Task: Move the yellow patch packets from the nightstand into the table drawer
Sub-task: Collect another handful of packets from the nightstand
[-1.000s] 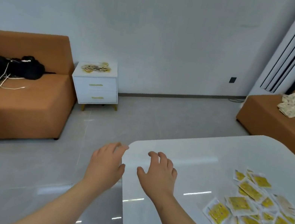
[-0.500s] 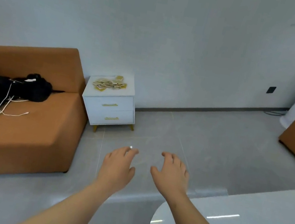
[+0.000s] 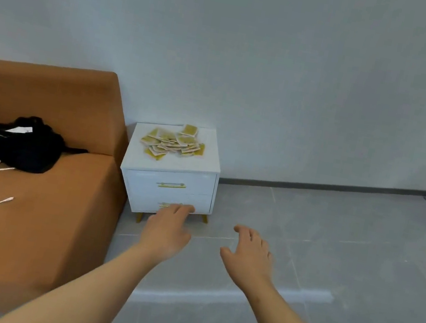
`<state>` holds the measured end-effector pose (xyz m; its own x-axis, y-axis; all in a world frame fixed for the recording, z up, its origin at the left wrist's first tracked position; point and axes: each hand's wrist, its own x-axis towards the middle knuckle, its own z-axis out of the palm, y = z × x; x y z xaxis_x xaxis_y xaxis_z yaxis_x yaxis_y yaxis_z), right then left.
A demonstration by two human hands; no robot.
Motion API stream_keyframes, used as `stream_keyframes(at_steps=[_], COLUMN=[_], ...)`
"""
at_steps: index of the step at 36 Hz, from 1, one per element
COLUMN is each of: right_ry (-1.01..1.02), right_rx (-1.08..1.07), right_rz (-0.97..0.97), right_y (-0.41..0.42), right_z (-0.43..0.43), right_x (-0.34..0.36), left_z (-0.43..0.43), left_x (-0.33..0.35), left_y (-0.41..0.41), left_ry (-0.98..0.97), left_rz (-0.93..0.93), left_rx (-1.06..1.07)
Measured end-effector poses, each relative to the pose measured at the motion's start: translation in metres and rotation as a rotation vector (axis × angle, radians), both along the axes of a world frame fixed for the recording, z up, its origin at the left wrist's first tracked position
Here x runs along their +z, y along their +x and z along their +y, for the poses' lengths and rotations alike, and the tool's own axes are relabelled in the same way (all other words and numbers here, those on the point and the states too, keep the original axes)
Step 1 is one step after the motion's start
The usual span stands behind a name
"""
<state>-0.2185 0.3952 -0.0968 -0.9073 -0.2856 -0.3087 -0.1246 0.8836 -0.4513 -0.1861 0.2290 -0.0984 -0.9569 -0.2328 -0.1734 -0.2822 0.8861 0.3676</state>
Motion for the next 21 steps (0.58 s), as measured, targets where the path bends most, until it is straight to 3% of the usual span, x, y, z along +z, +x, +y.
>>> stream_keyframes(at_steps=[12,21], right_ry=[0.002,-0.016], right_rx=[0.086,0.175], right_rz=[-0.122,-0.148], right_y=[-0.169,-0.355], right_z=[-0.164,-0.273], right_x=[-0.027,-0.067], left_z=[-0.150,-0.244], left_x=[-0.019,-0.055], left_y=[-0.165,-0.333], left_ry=[0.024,0.029], left_rz=[-0.098,-0.139], left_rx=[0.027,0.102])
